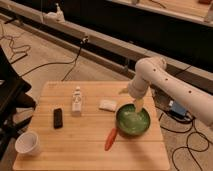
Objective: Place the pepper in the ceramic cup
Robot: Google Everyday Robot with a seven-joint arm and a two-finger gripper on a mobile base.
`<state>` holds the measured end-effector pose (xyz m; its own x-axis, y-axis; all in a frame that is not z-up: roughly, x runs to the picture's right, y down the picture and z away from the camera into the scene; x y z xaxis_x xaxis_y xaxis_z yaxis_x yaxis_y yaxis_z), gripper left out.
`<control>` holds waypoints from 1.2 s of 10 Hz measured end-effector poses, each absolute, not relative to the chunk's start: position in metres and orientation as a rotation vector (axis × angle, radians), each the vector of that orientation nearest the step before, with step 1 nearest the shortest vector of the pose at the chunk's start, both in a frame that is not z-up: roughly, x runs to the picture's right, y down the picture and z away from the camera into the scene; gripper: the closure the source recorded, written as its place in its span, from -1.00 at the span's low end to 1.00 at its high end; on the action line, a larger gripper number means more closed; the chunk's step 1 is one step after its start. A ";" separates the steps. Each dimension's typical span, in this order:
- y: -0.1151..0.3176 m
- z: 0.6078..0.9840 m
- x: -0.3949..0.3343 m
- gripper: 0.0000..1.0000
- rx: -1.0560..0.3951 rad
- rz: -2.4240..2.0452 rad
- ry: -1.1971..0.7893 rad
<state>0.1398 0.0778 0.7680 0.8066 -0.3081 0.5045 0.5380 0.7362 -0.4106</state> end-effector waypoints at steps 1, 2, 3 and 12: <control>0.078 0.768 0.140 -0.60 -0.575 -0.480 -0.425; 0.077 0.768 0.140 -0.60 -0.575 -0.482 -0.425; 0.080 0.768 0.139 -0.60 -0.582 -0.507 -0.416; 0.180 0.767 0.049 -0.60 -0.707 -0.775 -0.503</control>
